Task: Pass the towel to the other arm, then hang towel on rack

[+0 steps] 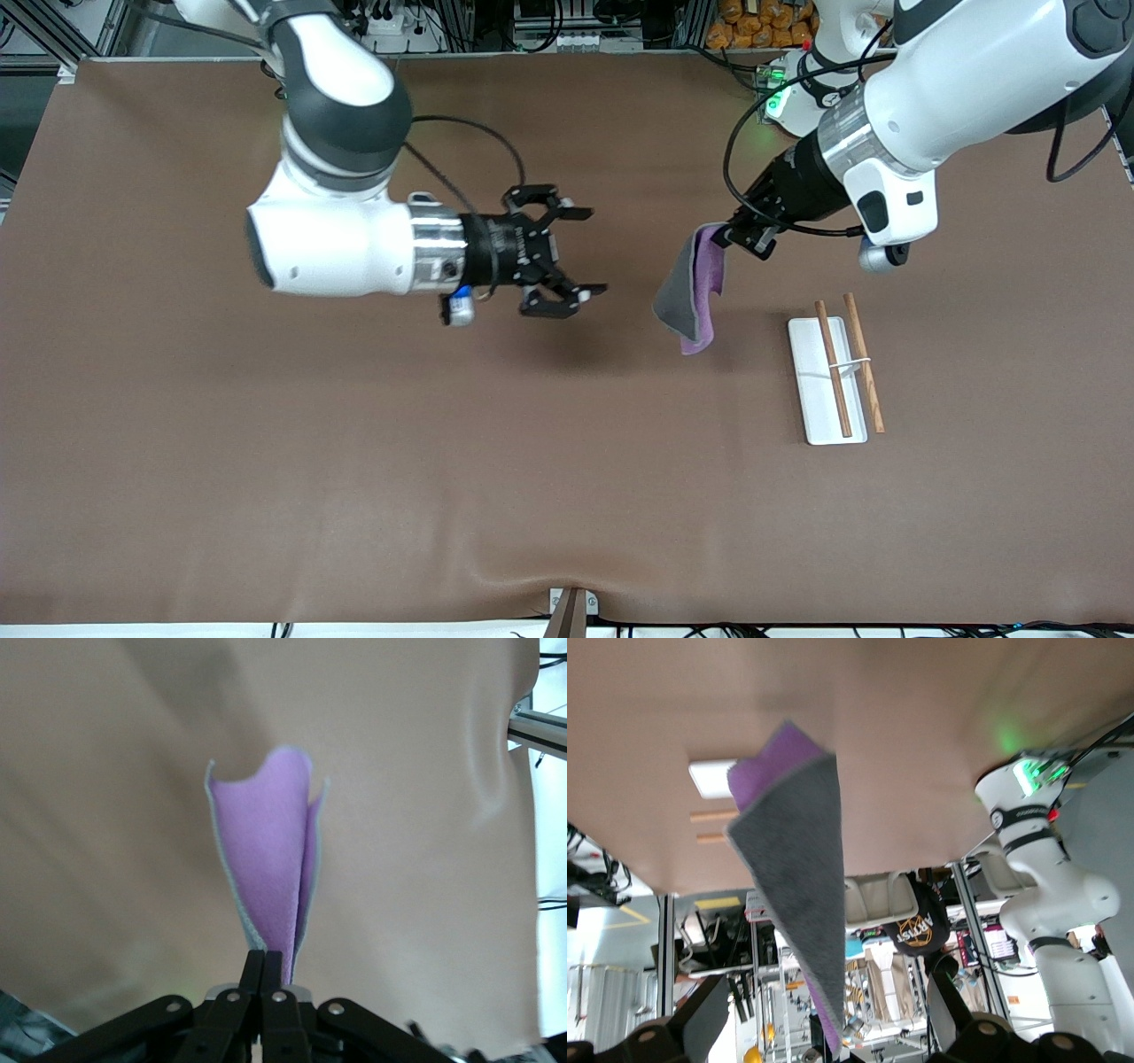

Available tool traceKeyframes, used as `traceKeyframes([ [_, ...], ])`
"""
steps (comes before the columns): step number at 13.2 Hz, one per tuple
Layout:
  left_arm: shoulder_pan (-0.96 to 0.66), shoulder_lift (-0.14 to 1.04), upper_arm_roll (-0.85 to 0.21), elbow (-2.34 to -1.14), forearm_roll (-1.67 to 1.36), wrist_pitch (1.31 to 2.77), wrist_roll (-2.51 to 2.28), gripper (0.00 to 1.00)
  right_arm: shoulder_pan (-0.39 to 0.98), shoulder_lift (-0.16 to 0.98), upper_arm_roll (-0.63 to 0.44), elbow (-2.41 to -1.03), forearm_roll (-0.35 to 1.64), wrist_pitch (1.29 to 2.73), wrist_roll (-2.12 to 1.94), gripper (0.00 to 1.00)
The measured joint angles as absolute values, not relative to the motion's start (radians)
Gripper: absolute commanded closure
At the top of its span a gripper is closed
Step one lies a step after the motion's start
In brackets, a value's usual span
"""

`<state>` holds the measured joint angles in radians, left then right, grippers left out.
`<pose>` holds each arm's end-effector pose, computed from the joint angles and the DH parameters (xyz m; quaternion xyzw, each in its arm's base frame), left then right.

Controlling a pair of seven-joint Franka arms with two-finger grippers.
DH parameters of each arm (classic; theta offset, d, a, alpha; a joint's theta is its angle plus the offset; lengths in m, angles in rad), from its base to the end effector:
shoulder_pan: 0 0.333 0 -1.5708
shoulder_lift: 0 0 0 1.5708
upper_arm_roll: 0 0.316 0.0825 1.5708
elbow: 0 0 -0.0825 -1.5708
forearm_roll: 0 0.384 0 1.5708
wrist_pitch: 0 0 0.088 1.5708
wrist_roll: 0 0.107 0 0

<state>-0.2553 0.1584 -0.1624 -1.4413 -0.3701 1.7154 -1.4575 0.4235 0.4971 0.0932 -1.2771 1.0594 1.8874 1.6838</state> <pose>0.5537 -0.2734 0.6156 0.8408 0.5014 -0.1236 0.1625 0.6050 0.3995 0.5194 -0.6346 0.5811 0.4296 0.2741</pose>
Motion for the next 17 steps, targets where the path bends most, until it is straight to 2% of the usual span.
traceKeyframes([
  [4,-0.213,0.175,-0.159,-1.445,-0.307,1.672,-1.266,1.00,0.329,0.495,0.092,-1.267,0.964,1.755,1.681,0.00],
  [11,-0.146,0.281,-0.150,-1.449,-0.266,1.670,-1.119,1.00,0.178,0.487,0.091,-1.264,0.885,1.521,1.514,0.00],
  [17,-0.144,0.313,-0.082,-1.448,-0.227,1.669,-0.924,1.00,0.130,0.486,0.091,-1.264,0.752,1.423,1.314,0.00],
])
